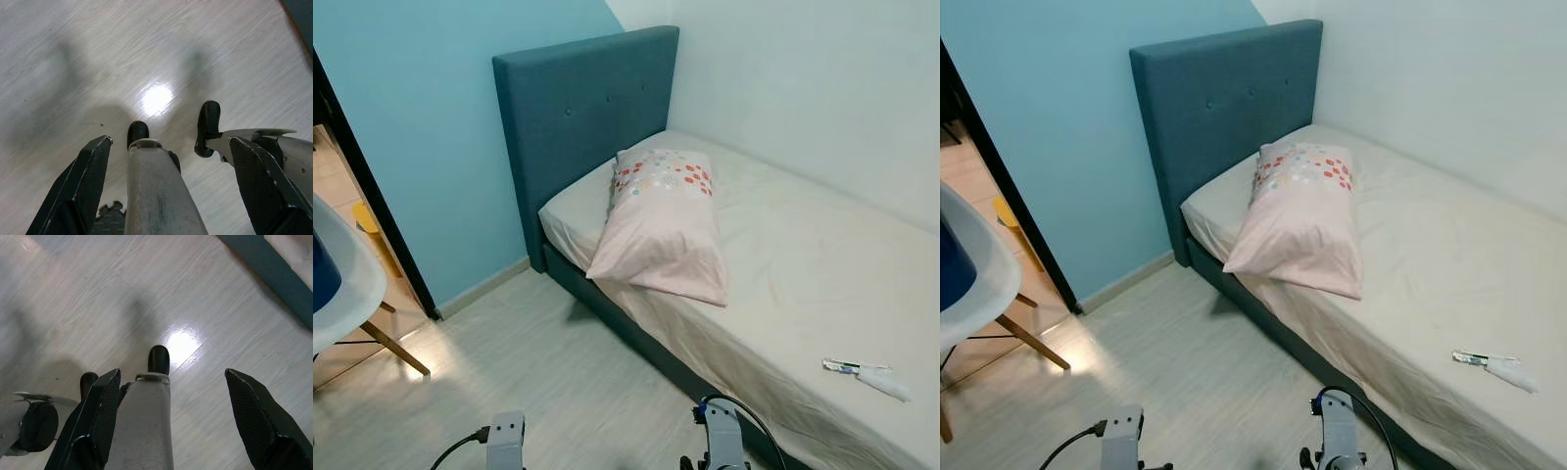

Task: Clean up the room

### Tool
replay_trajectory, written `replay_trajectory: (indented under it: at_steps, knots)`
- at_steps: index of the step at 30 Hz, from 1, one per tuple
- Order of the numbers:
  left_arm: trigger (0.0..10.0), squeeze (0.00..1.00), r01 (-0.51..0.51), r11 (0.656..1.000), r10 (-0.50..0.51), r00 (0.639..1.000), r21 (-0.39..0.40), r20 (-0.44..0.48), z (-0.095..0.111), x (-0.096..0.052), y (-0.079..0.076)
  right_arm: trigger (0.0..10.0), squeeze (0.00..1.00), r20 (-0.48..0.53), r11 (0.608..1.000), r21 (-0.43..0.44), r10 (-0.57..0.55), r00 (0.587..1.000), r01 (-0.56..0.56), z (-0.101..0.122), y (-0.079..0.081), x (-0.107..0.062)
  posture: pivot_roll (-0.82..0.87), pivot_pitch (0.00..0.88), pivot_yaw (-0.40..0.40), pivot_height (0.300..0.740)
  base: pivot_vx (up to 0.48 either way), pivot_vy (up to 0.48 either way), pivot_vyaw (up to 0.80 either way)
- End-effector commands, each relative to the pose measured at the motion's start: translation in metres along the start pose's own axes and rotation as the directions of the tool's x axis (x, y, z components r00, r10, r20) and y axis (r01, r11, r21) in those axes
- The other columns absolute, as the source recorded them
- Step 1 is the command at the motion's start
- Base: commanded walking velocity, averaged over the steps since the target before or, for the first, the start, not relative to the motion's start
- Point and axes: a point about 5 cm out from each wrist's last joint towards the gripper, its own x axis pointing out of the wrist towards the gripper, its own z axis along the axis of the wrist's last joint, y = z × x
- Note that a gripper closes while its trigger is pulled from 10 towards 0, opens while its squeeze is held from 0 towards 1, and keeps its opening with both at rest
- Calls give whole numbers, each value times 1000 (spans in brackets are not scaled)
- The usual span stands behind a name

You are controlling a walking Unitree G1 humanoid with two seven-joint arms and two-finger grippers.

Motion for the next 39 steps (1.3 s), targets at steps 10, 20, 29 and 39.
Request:
replay_trajectory:
  at_steps: [10, 20, 29, 39]
  knots:
    - [10000, 0, -7, 1000, 7, 1000, 19, -5, -3, -1, 5, 10000, 0, -8, 1000, 7, 2, 1000, -2, -4, 3, 0, -20, 0, -51, 740, 0, 0, 0]
    - [10000, 0, -5, 1000, 5, 1000, 14, -1, -1, -1, 5, 10000, 0, 14, 1000, 6, 16, 1000, -16, 0, 11, 0, -22, 0, -48, 740, 0, 0, 0]
    - [10000, 0, -4, 1000, 4, 1000, 10, 0, -1, -1, 5, 10000, 0, 39, 1000, 13, 22, 999, -22, 6, 12, 1, -24, 0, -43, 740, 0, 0, 0]
    - [10000, 0, 9, 1000, -10, 999, 25, 44, 4, -1, 5, 10000, 0, 63, 999, 23, 38, 997, -39, 12, 9, 1, -26, 0, -42, 740, 0, 0, -384]
